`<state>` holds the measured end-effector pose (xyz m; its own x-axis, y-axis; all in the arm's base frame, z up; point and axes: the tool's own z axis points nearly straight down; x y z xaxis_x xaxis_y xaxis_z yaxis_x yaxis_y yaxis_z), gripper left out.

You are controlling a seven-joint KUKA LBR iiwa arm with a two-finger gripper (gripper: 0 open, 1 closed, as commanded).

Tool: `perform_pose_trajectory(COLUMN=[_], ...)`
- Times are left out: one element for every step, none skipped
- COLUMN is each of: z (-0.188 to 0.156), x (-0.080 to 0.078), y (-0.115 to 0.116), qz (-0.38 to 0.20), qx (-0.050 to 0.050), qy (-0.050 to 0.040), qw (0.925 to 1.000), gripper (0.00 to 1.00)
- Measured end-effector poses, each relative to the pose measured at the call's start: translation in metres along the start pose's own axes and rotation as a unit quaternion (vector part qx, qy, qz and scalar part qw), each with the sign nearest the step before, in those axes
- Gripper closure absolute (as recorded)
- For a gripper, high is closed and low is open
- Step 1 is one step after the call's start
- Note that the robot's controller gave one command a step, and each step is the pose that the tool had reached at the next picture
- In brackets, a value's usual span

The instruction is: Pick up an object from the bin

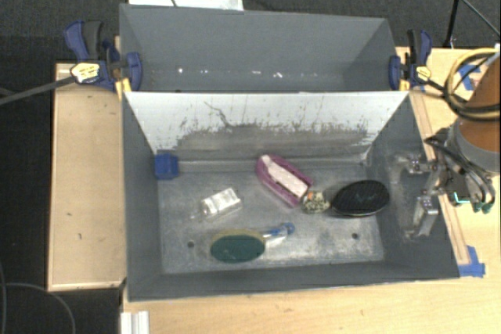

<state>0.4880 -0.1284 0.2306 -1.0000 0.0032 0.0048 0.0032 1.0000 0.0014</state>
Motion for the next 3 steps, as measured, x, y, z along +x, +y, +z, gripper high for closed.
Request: perform_pose_trajectory(z=[0.122, 0.161, 0.160], x=[-0.060, -0.057, -0.057], y=[0.015, -0.001, 0.000], qz=[-0.188, -0.208, -0.211], qx=[0.000, 0.001, 0.002], qy=[-0.0009, -0.0039, -0.0043], qw=[0.9822, 0.9780, 0.9775], gripper=[0.00, 0.00, 1.00])
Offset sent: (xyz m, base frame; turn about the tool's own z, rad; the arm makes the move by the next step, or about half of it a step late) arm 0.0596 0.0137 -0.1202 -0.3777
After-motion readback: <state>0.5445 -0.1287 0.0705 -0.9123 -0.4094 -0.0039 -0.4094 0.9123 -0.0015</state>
